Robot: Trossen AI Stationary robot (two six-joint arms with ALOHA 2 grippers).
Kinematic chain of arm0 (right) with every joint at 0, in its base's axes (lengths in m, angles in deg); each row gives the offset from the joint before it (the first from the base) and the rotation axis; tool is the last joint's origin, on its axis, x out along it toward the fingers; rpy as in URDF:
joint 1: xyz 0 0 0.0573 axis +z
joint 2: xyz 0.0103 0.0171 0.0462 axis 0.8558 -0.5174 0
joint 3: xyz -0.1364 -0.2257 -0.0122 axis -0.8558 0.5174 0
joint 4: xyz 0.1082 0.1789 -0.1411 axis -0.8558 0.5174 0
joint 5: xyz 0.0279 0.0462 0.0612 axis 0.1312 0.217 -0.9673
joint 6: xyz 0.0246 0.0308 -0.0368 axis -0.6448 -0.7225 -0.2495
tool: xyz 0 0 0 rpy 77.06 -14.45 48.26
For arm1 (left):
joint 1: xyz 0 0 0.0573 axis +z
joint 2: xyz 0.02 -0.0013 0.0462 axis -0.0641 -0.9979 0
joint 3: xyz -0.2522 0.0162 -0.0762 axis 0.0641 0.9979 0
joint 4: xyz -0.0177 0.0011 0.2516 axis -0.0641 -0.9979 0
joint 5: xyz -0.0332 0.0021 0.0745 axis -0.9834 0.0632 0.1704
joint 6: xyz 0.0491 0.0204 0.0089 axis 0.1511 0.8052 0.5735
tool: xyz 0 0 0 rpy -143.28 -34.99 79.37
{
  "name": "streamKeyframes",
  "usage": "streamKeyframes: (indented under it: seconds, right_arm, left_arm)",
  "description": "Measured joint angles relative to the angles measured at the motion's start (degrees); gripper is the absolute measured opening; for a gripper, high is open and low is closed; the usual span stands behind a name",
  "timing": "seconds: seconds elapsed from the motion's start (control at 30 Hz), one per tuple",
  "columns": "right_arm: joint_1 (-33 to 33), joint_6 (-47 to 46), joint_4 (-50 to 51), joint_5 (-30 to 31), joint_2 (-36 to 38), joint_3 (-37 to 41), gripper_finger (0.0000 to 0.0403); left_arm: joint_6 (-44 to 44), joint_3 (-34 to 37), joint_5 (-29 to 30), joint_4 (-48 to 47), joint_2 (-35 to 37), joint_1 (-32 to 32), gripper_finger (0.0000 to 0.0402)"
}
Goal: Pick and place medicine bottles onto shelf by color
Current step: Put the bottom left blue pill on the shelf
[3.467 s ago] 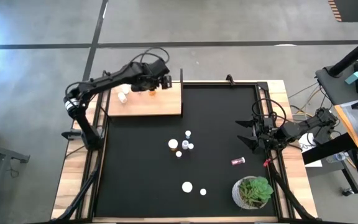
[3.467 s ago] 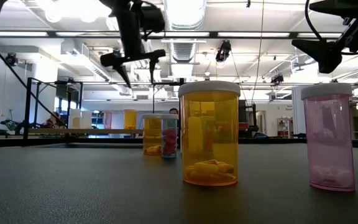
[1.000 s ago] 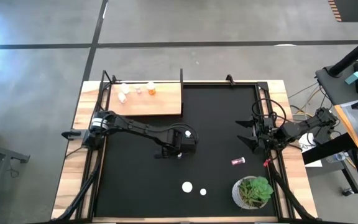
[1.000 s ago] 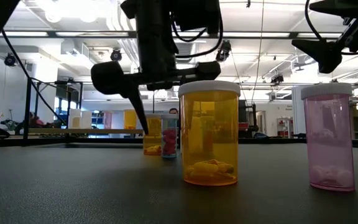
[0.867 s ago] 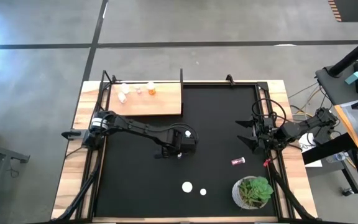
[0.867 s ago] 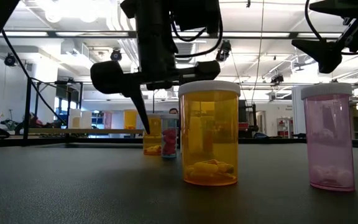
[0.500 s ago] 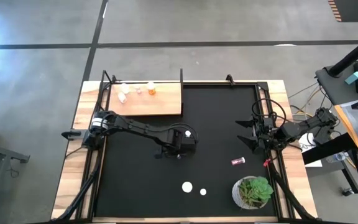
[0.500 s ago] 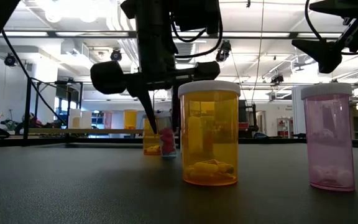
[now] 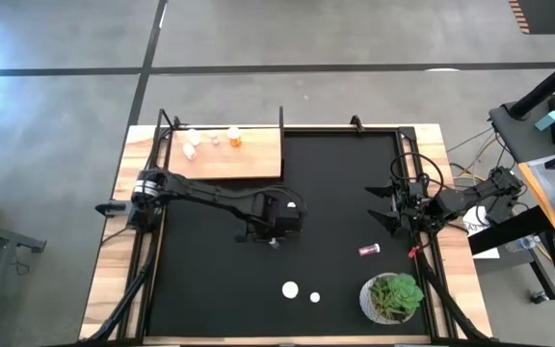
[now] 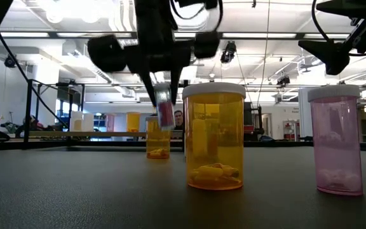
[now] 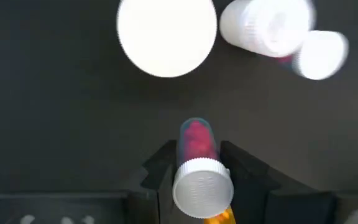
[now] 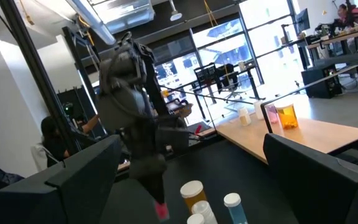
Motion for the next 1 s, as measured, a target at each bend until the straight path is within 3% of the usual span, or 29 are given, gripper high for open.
streamKeyframes:
  seconds: [0.4,0.63,0.9,1.0]
  right_arm:
    - [0.01,0.01,0.26,-0.01,-0.06,0.0,0.0384]
    - [0.01,0.0,0.26,-0.01,-0.28,0.0,0.0384]
    - [0.02,0.02,0.26,0.0,-0.31,0.0,0.0384]
    - [0.01,0.0,0.26,0.0,-0.31,0.0,0.0384]
  left_arm:
    - [-0.57,-0.11,4.69,-8.82,9.57,3.38,0.0098]
    - [-0.44,-0.16,6.13,-15.46,10.06,8.67,0.0098]
    - [8.21,-0.33,6.49,-15.59,9.91,15.81,0.0098]
    - [11.89,-0.33,9.37,-15.48,9.91,18.99,0.0098]
